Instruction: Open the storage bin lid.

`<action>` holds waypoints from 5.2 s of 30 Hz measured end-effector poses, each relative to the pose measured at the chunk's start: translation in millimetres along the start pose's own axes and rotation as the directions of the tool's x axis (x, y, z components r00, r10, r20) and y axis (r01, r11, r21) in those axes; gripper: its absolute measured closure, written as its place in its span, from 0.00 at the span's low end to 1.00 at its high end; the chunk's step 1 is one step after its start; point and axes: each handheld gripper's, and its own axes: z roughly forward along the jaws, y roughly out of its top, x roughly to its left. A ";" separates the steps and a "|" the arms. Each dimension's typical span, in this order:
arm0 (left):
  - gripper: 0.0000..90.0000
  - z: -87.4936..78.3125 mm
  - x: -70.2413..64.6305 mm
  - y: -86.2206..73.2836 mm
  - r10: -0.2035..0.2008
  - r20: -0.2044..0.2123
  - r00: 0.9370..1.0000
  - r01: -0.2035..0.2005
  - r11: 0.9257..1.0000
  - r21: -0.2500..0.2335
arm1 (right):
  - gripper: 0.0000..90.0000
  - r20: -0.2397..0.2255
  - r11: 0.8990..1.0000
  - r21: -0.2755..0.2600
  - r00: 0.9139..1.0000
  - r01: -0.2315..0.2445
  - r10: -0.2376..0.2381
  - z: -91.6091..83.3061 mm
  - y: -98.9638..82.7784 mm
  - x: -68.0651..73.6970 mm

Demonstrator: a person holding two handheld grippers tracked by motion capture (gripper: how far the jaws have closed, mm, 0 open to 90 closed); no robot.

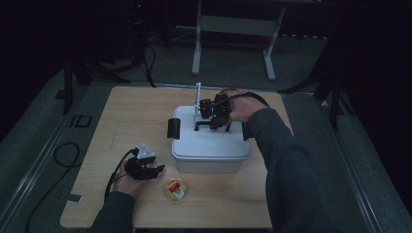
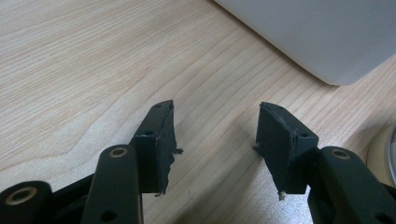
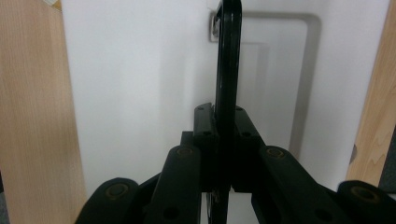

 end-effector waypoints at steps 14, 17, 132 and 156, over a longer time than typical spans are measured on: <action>0.53 0.0 0.1 -0.1 -0.004 0.001 1.000 0.004 1.000 -0.001 | 0.93 0.012 1.000 0.014 1.000 -0.013 0.013 -10.2 -12.6 0.9; 0.53 0.0 0.0 -0.1 -0.003 0.001 1.000 0.003 1.000 -0.001 | 0.93 0.015 1.000 0.015 1.000 -0.015 0.015 -12.0 -14.7 0.7; 0.52 -0.2 0.2 -0.5 -0.007 0.001 1.000 0.007 1.000 -0.003 | 0.94 0.115 0.901 -0.008 0.895 -0.434 0.431 -34.8 -213.1 9.2; 0.52 -0.1 0.2 -0.6 -0.007 0.001 1.000 0.007 1.000 -0.005 | 0.94 0.109 0.869 -0.002 0.864 -0.495 0.492 -22.2 -244.3 16.7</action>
